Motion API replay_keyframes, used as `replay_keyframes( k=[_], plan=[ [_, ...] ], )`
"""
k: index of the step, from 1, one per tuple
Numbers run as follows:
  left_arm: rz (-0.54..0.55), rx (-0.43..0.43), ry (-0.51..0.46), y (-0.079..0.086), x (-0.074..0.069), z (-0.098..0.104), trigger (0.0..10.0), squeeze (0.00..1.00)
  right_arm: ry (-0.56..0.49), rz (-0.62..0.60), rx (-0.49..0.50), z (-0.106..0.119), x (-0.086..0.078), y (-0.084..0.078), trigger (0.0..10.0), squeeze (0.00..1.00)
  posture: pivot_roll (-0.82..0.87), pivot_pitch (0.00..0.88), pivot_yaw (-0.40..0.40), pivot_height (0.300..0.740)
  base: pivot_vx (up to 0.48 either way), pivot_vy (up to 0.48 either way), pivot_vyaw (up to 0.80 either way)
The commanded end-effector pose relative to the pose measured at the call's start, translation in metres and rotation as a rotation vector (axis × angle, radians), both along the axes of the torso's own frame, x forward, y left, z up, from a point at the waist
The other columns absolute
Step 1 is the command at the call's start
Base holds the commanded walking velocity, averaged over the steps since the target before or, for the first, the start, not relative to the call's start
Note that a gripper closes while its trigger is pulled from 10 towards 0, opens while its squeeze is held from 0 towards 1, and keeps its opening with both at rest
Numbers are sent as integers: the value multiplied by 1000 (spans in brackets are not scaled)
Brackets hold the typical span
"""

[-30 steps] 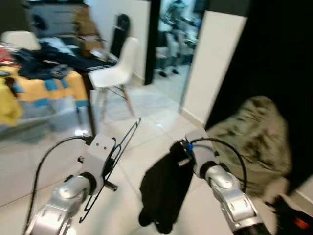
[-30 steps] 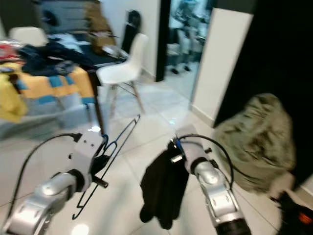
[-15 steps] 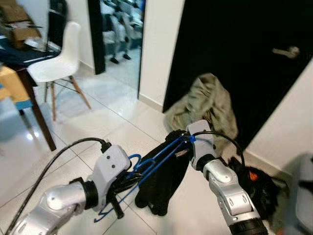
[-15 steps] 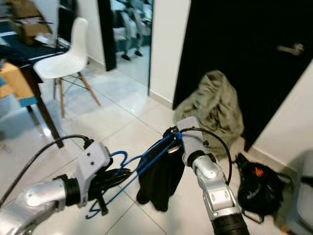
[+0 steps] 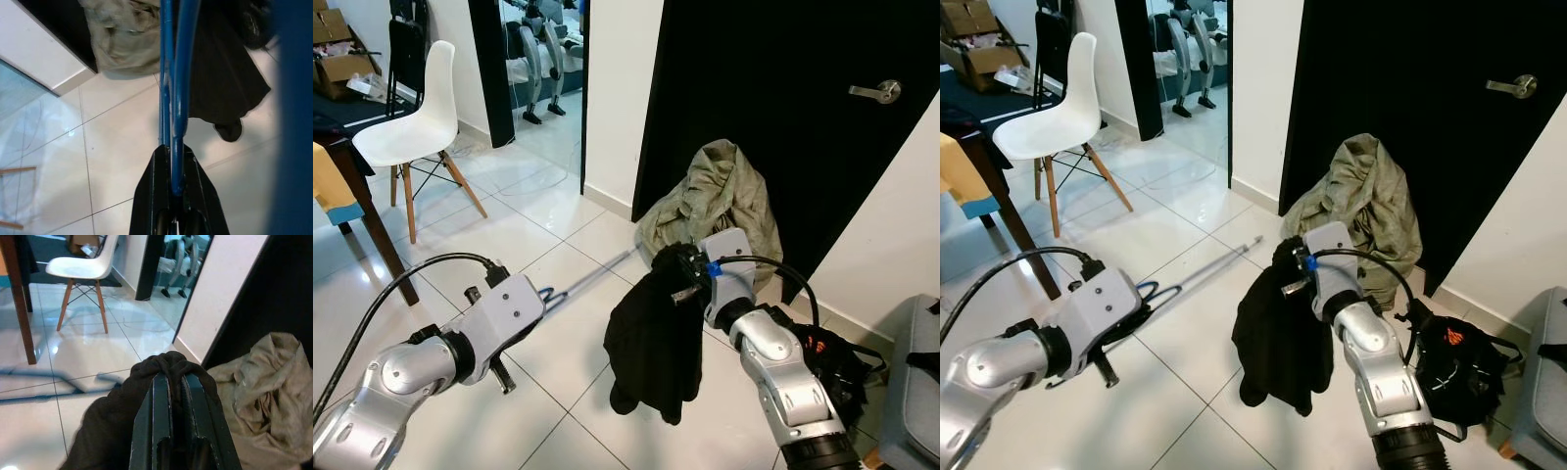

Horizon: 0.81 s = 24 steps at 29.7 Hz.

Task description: Hang hanger

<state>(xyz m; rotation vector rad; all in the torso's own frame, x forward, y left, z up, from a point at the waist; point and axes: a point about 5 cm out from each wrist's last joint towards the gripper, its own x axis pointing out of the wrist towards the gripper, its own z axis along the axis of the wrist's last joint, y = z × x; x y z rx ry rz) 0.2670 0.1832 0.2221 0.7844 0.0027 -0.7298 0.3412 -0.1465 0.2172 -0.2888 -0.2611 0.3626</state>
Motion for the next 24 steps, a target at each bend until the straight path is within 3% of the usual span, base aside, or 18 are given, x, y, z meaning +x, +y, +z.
replay_keyframes(
  k=[1, 2, 3, 4, 5, 8, 11, 14, 17, 20, 21, 22, 24],
  plan=[
    [-101, 21, 44, -1, -9, 5, 10000, 0, -64, 115, -27, 13, -7, 5, 10000, 0, 21, 214, -45, 740, 0, 0, 0],
    [-101, 21, 44, -1, -9, 5, 10000, 0, -64, 115, -27, 13, -7, 5, 10000, 0, 21, 214, -45, 740, 0, 0, 0],
    [-150, 1, 97, 1, -15, 10, 10000, 0, -65, 239, -74, 16, -15, 11, 10000, 0, 26, 213, -43, 740, 0, 0, 0],
    [-150, 1, 97, 1, -15, 10, 10000, 0, -65, 239, -74, 16, -15, 11, 10000, 0, 26, 213, -43, 740, 0, 0, 0],
    [-199, -39, 153, 1, -21, 13, 10000, 0, -76, 336, -125, 20, -21, 18, 10000, 0, 22, 212, -42, 740, 0, 0, 0],
    [-263, -113, 221, 0, -30, 19, 10000, 0, -104, 445, -208, 26, -28, 26, 10000, 0, 22, 210, -47, 740, 0, 0, 0],
    [-269, -147, 230, 0, -30, 22, 10000, 0, -114, 491, -238, 28, -30, 30, 10000, 0, 30, 206, -52, 740, 0, 0, 0],
    [-174, -173, 172, 10, -20, 23, 10000, 0, -127, 558, -273, 33, -35, 38, 10000, 0, 32, 203, -53, 740, 0, 0, 0],
    [-58, -194, 113, 17, -9, 18, 10000, 0, -122, 532, -289, 35, -34, 36, 10000, 0, 28, 201, -55, 740, 0, 0, 0],
    [-58, -194, 113, 17, -9, 18, 10000, 0, -122, 532, -289, 35, -34, 36, 10000, 0, 28, 201, -55, 740, 0, 0, 0],
    [7, -212, 92, 20, -4, 14, 10000, 0, -114, 446, -287, 34, -26, 28, 10000, 0, 17, 199, -54, 740, 0, 0, 0],
    [7, -212, 92, 20, -4, 14, 10000, 0, -114, 446, -287, 34, -26, 28, 10000, 0, 17, 199, -54, 740, 0, 0, 0],
    [73, -262, 100, 18, -3, 3, 10000, 0, -122, 267, -233, 41, -10, 11, 10000, 0, 14, 197, -50, 740, 0, 0, 0]
  ],
)
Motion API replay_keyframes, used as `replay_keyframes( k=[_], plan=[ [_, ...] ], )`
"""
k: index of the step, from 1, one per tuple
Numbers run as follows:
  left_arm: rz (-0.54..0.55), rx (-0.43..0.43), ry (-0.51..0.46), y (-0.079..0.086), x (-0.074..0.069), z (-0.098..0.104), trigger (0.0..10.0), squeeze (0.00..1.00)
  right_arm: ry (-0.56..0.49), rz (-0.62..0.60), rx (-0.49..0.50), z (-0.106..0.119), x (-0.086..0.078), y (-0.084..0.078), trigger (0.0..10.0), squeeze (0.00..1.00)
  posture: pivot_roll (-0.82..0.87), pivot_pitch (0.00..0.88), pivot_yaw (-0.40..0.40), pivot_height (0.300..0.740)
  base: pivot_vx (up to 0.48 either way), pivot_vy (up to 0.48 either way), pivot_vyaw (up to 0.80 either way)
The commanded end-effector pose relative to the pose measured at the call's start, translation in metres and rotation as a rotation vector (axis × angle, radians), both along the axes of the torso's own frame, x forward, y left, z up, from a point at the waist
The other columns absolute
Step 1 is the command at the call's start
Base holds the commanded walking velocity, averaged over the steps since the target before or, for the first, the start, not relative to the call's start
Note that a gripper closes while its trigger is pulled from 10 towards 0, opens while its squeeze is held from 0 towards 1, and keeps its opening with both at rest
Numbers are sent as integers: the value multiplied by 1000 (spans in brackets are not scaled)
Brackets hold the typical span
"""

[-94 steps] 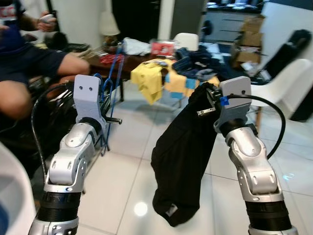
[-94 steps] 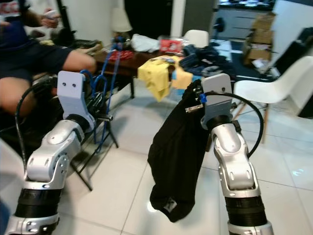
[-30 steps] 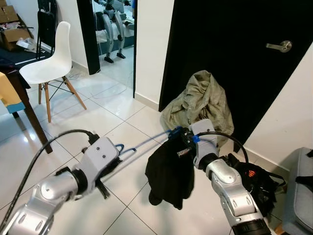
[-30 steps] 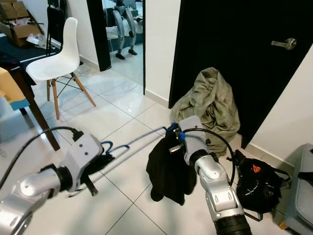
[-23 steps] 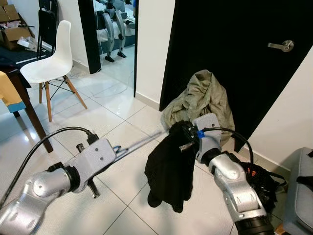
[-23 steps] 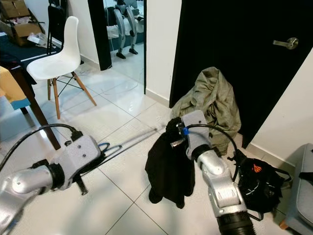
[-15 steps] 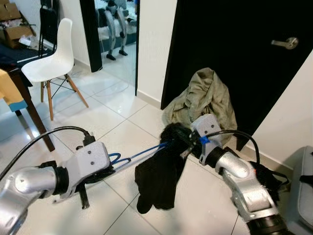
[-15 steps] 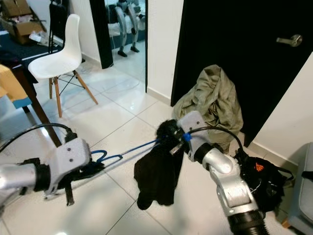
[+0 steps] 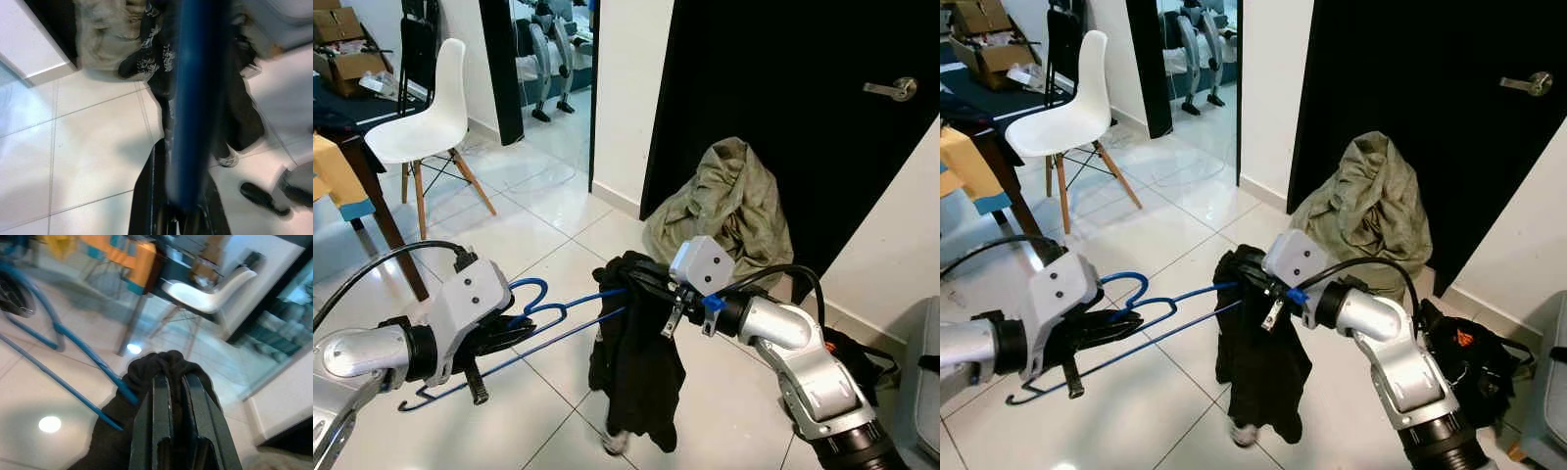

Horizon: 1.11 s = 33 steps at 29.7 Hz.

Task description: Hang hanger

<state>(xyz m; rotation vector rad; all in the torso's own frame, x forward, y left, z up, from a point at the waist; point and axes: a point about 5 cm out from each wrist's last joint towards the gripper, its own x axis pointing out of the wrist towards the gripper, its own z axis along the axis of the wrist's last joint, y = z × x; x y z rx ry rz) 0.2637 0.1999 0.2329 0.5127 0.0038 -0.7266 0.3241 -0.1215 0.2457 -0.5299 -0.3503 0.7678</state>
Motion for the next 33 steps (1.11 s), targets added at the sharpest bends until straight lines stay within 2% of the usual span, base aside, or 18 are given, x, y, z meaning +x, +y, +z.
replay_keyframes(
  k=[1, 2, 6, 8, 12, 13, 14, 17, 19, 20, 23, 24, 26, 27, 29, 30, 33],
  plan=[
    [48, -12, 15, 2, 1, -8, 10000, 0, -43, -106, 56, 12, 7, -14, 10000, 0, 14, 197, -50, 740, 0, 0, 0],
    [78, -63, 36, -3, 0, -15, 10000, 0, -60, -189, 140, 26, 14, -20, 10000, 0, 14, 197, -50, 740, 0, 0, 0],
    [90, -100, 46, -6, 1, -15, 10000, 0, -77, -227, 202, 37, 18, -23, 10000, 0, 14, 196, -53, 740, 0, 0, 0],
    [135, -156, 34, -10, 7, -14, 10000, 0, -80, -254, 291, 50, 19, -23, 10000, 0, 14, 197, -55, 740, 0, 0, 0],
    [152, -190, 28, -12, 11, -13, 10000, 0, -79, -210, 305, 54, 15, -17, 10000, 0, 9, 197, -56, 740, 0, 0, 0],
    [164, -209, 22, -14, 13, -13, 10000, 0, -79, -161, 299, 55, 11, -11, 10000, 0, 5, 198, -55, 740, 0, 0, 0],
    [164, -209, 22, -14, 13, -13, 10000, 0, -79, -161, 299, 55, 11, -11, 10000, 0, 5, 198, -55, 740, 0, 0, 0],
    [119, -222, 13, -18, 16, -6, 10000, 0, -49, 111, 147, 38, -18, 12, 10000, 0, 3, 201, -53, 740, 0, 0, 0],
    [119, -222, 13, -18, 16, -6, 10000, 0, -49, 111, 147, 38, -18, 12, 10000, 0, 3, 201, -53, 740, 0, 0, 0],
    [96, -229, 22, -20, 15, -4, 10000, 0, -30, 163, 112, 33, -23, 16, 10000, 0, 3, 202, -53, 740, 0, 0, 0],
    [-56, -235, 106, -32, 6, -4, 10000, 0, 1, 243, 65, 24, -31, 27, 10000, 0, 3, 203, -54, 740, 0, 0, 0],
    [-56, -235, 106, -32, 6, -4, 10000, 0, 1, 243, 65, 24, -31, 27, 10000, 0, 3, 203, -54, 740, 0, 0, 0],
    [-175, -206, 187, -40, -7, -9, 10000, 0, -12, 229, 48, 22, -27, 35, 10000, 0, 0, 204, -49, 740, 0, 0, 0],
    [-175, -206, 187, -40, -7, -9, 10000, 0, -12, 229, 48, 22, -27, 35, 10000, 0, 0, 204, -49, 740, 0, 0, 0],
    [-249, -169, 253, -43, -18, -14, 10000, 0, -40, 179, 45, 21, -20, 37, 10000, 0, 1, 206, -50, 740, 0, 0, 0],
    [-249, -169, 253, -43, -18, -14, 10000, 0, -40, 179, 45, 21, -20, 37, 10000, 0, 1, 206, -50, 740, 0, 0, 0],
    [-274, -132, 279, -36, -28, -14, 10000, 0, -82, -19, 8, 22, 2, 22, 10000, 0, 9, 212, -54, 740, 0, 0, 0]
  ],
)
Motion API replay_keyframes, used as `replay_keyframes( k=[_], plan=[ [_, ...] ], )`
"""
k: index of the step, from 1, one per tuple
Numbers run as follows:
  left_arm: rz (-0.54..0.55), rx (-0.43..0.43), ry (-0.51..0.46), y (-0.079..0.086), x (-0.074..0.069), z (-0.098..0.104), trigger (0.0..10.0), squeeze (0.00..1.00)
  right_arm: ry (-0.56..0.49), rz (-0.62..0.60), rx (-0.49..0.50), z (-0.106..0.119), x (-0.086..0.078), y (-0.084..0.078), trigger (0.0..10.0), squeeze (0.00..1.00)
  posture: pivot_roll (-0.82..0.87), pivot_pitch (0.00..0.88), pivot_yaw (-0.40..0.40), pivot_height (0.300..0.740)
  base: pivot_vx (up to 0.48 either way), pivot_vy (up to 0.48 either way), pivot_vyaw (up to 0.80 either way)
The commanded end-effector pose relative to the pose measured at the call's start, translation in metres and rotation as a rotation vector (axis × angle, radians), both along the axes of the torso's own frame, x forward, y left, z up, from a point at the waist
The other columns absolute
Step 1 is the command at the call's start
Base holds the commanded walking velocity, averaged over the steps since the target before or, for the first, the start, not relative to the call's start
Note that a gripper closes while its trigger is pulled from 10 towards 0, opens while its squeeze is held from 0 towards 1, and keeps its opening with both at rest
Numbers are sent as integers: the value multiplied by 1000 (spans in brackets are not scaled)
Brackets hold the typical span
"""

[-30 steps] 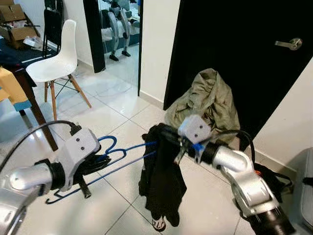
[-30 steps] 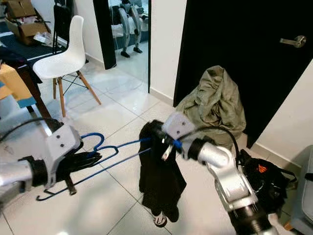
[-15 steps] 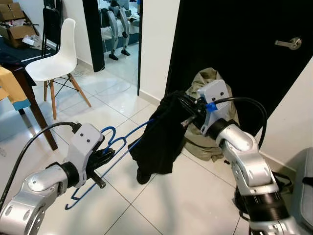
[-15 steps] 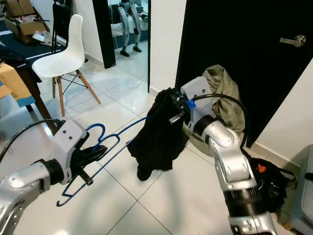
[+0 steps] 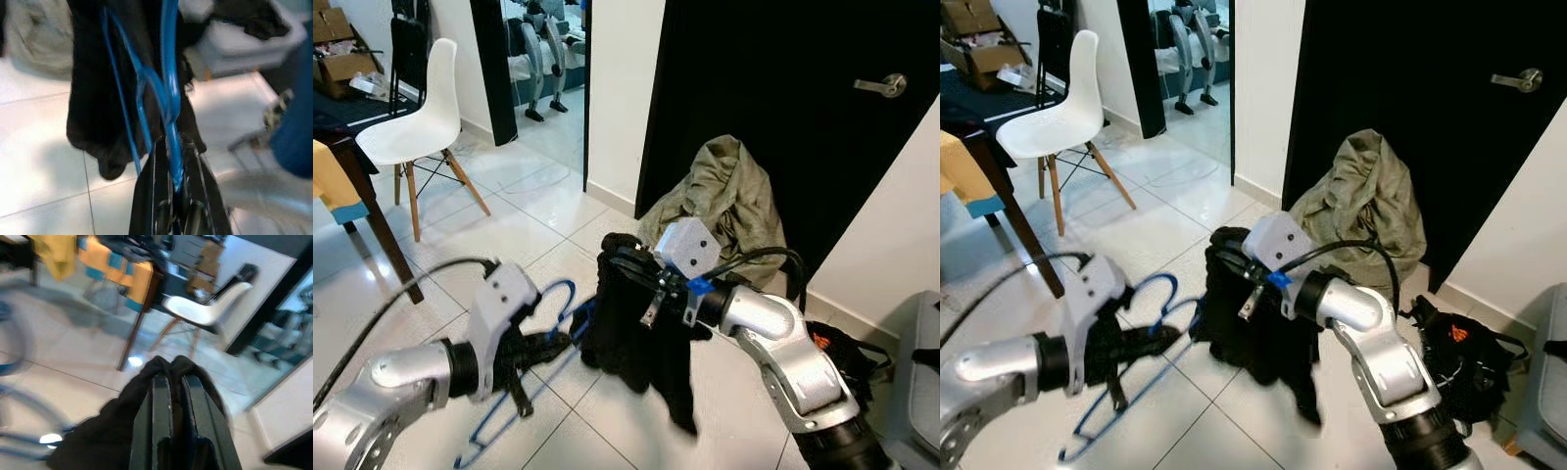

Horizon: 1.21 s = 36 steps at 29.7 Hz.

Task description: Hang hanger

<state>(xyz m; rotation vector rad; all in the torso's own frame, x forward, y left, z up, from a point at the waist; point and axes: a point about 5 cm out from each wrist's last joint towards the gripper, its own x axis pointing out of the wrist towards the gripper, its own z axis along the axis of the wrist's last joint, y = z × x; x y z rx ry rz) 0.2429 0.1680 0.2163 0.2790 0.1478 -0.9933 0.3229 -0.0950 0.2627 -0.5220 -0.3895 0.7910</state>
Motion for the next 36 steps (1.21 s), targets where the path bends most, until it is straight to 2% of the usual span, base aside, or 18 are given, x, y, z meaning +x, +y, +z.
replay_keyframes(
  k=[1, 3, 6, 9, 11, 14, 15, 16, 18, 19, 21, 22, 25, 28, 31, 33, 35, 36],
  plan=[
    [-61, 4, 7, -4, -7, 2, 10000, 0, -56, -53, -5, 5, 3, -5, 10000, 0, 9, 212, -54, 740, 0, 0, 0],
    [-46, 28, 11, 5, -12, 4, 10000, 0, -88, -201, -58, 6, 18, -24, 10000, 0, 13, 215, -58, 740, 0, 0, 0],
    [-41, 36, 13, 8, -13, 5, 10000, 0, -101, -248, -81, 7, 22, -32, 10000, 0, 13, 216, -58, 740, 0, 0, 0],
    [-23, 41, 14, 15, -17, 10, 10000, 0, -149, -325, -181, 7, 28, -51, 10000, 0, 13, 218, -60, 740, 0, 0, 0],
    [-17, 40, 12, 15, -17, 12, 10000, 0, -146, -316, -182, 7, 27, -53, 10000, 0, 16, 219, -62, 740, 0, 0, 0],
    [-12, 36, 11, 16, -17, 12, 10000, 0, -137, -265, -172, 7, 23, -51, 10000, 0, 14, 219, -60, 740, 0, 0, 0],
    [-1, 27, 6, 15, -15, 12, 10000, 0, -116, -183, -151, 7, 16, -46, 10000, 0, 9, 219, -60, 740, 0, 0, 0],
    [-1, 27, 6, 15, -15, 12, 10000, 0, -116, -183, -151, 7, 16, -46, 10000, 0, 9, 219, -60, 740, 0, 0, 0],
    [55, -3, -17, 17, -5, 13, 10000, 0, -56, 2, -149, 4, -3, -37, 10000, 0, 8, 215, -57, 740, 0, 0, 0],
    [55, -3, -17, 17, -5, 13, 10000, 0, -56, 2, -149, 4, -3, -37, 10000, 0, 8, 215, -57, 740, 0, 0, 0],
    [133, -45, -38, 22, 6, 15, 10000, 0, -1, 129, -134, 4, -22, -33, 10000, 0, 1, 215, -56, 740, 0, 0, 0],
    [133, -45, -38, 22, 6, 15, 10000, 0, -1, 129, -134, 4, -22, -33, 10000, 0, 1, 215, -56, 740, 0, 0, 0],
    [209, -101, -60, 30, 18, 21, 10000, 0, 34, 234, -125, 9, -40, -31, 10000, 0, -10, 212, -51, 740, 0, 0, 0],
    [209, -101, -60, 30, 18, 21, 10000, 0, 34, 234, -125, 9, -40, -31, 10000, 0, -10, 212, -51, 740, 0, 0, 0],
    [222, -111, -86, 32, 24, 26, 10000, 0, 51, 299, -158, 7, -51, -29, 10000, 0, -14, 209, -50, 740, 0, 0, 0],
    [232, -102, -116, 30, 30, 28, 10000, 0, 59, 326, -117, 9, -54, -22, 10000, 0, -11, 207, -50, 740, 0, 0, 0],
    [253, -95, -153, 26, 37, 30, 10000, 0, 64, 353, -16, 16, -55, -11, 10000, 0, -10, 205, -50, 740, 0, 0, 0],
    [253, -95, -153, 26, 37, 30, 10000, 0, 64, 353, -16, 16, -55, -11, 10000, 0, -10, 205, -50, 740, 0, 0, 0]
  ],
)
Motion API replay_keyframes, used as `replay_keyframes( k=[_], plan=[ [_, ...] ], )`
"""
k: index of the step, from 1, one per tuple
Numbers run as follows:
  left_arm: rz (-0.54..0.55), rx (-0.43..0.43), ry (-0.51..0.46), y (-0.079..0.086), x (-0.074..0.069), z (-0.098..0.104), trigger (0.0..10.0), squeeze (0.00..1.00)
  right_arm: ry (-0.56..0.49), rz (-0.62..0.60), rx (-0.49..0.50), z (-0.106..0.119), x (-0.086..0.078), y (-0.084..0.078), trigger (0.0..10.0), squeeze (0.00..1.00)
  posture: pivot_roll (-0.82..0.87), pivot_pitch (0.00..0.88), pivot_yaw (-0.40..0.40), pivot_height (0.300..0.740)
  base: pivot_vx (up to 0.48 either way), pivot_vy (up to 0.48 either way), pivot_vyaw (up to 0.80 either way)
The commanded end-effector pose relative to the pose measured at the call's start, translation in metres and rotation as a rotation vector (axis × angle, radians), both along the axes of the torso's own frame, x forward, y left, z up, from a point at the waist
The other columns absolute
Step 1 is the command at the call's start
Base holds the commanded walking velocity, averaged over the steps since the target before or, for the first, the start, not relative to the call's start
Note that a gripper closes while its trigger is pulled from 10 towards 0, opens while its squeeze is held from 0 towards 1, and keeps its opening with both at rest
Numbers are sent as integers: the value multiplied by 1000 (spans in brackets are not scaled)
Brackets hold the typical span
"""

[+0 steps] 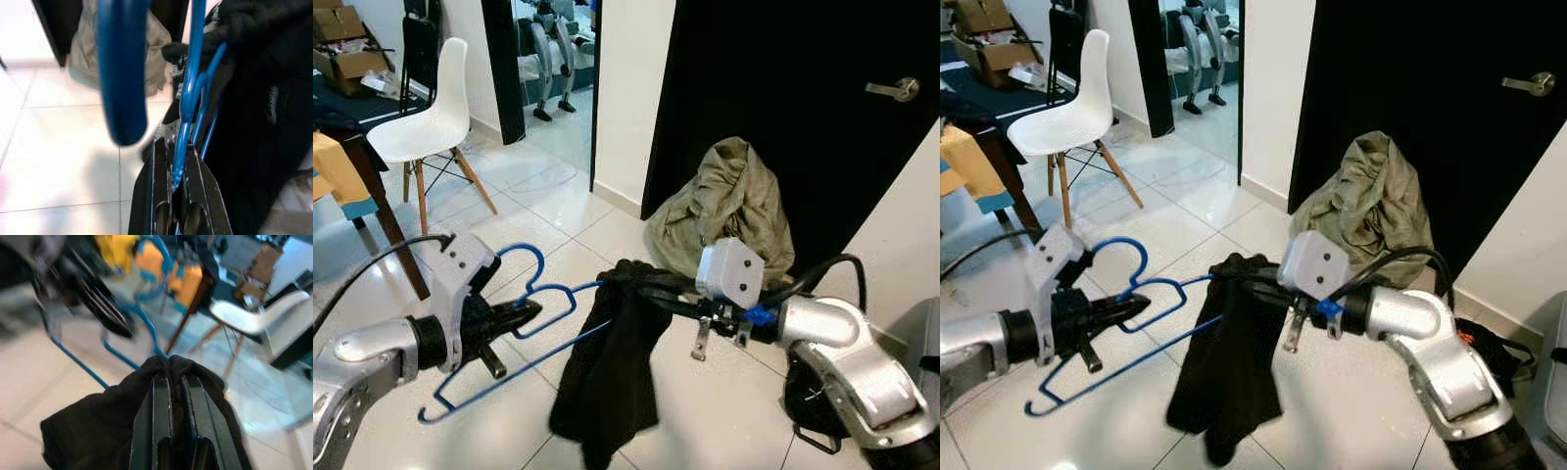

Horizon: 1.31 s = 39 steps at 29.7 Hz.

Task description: Hang hanger

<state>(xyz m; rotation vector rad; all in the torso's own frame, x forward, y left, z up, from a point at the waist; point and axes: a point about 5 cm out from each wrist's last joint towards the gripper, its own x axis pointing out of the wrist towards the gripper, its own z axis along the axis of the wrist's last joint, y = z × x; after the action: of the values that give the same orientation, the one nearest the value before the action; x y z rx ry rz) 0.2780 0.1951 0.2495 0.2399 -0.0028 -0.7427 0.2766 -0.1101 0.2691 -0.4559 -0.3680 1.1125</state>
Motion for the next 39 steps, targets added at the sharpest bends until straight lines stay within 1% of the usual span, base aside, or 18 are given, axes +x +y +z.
replay_keyframes(
  k=[1, 2, 5, 8, 13, 14, 15, 16, 17, 18, 20, 22, 24, 35, 36, 37, 38, 39],
  plan=[
    [17, -4, -8, -5, 3, -4, 10000, 0, -29, 52, 90, 19, -8, 8, 10000, 0, -9, 203, -48, 740, 0, 0, 0],
    [-3, -8, -4, -10, 2, -6, 10000, 0, -56, 26, 181, 34, -4, 10, 10000, 0, -10, 202, -46, 740, 0, 0, 0],
    [-26, -21, 6, -18, 1, -9, 10000, 0, -103, -24, 320, 60, 3, 11, 10000, 0, -15, 199, -44, 740, 0, 0, 0],
    [-43, -41, 15, -24, 2, -11, 10000, 0, -165, -64, 384, 78, 6, 13, 10000, 0, -21, 196, -43, 740, 0, 0, 0],
    [-57, -56, 22, -30, 2, -13, 10000, 0, -229, -72, 398, 89, 5, 15, 10000, 0, -19, 192, -47, 740, 0, 0, 0],
    [-56, -56, 19, -30, 2, -13, 10000, 0, -231, -27, 329, 85, 2, 18, 10000, 0, -17, 191, -50, 740, 0, 0, 0],
    [-56, -56, 19, -30, 2, -13, 10000, 0, -231, -27, 329, 85, 2, 18, 10000, 0, -17, 191, -50, 740, 0, 0, 0],
    [-50, -57, 12, -29, 3, -12, 10000, 0, -216, 31, 237, 76, -5, 22, 10000, 0, -15, 192, -50, 740, 0, 0, 0],
    [-50, -57, 12, -29, 3, -12, 10000, 0, -216, 31, 237, 76, -5, 22, 10000, 0, -15, 192, -50, 740, 0, 0, 0],
    [-42, -58, 6, -27, 3, -11, 10000, 0, -190, 79, 118, 58, -11, 24, 10000, 0, -15, 193, -52, 740, 0, 0, 0],
    [-42, -58, 6, -27, 3, -11, 10000, 0, -190, 79, 118, 58, -11, 24, 10000, 0, -15, 193, -52, 740, 0, 0, 0],
    [-30, -59, 0, -24, 3, -9, 10000, 0, -145, 114, -55, 24, -18, 25, 10000, 0, -19, 192, -51, 740, 0, 0, 0],
    [-26, -59, -2, -24, 4, -10, 10000, 0, -154, 110, -116, 10, -18, 26, 10000, 0, -17, 190, -52, 740, 0, 0, 0],
    [-13, -68, -6, -25, 5, -10, 10000, 0, -243, 95, -202, -20, -21, 42, 10000, 0, -14, 192, -50, 740, 0, 0, 0],
    [-13, -68, -6, -25, 5, -10, 10000, 0, -255, 93, -208, -22, -21, 43, 10000, 98, -14, 192, -50, 740, 0, 0, 0],
    [-13, -68, -6, -25, 5, -10, 10000, 0, -255, 93, -208, -22, -21, 43, 10000, 98, -14, 192, -50, 740, 0, 0, 0],
    [-10, -66, -7, -25, 5, -10, 10000, 0, -218, 76, -158, -18, -18, 42, 10000, 1000, -11, 195, -50, 740, 0, 0, 0],
    [-9, -65, -7, -24, 5, -10, 10000, 0, -179, 63, -111, -14, -15, 40, 10000, 1000, -12, 196, -50, 740, 0, 0, 0]
  ],
)
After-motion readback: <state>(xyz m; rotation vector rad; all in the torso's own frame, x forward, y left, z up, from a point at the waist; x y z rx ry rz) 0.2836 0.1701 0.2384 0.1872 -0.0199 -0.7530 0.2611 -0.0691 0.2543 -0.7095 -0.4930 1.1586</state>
